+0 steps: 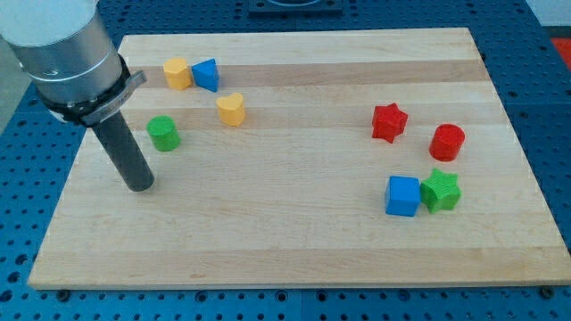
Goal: Place your arm to the center
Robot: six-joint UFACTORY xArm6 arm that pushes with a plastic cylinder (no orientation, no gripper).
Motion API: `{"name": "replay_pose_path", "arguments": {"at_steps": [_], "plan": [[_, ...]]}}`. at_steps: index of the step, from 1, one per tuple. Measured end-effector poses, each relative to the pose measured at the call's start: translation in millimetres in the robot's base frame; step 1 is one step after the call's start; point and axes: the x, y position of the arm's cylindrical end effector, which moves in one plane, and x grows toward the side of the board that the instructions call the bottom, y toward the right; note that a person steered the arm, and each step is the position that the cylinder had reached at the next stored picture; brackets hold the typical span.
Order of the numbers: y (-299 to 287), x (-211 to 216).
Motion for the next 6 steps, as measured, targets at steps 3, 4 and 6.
{"name": "replay_pose_path", "arguments": {"at_steps": [3, 4, 6], "plan": [[19.4, -123.0], [19.4, -115.1], [142.6, -19.6]]}}
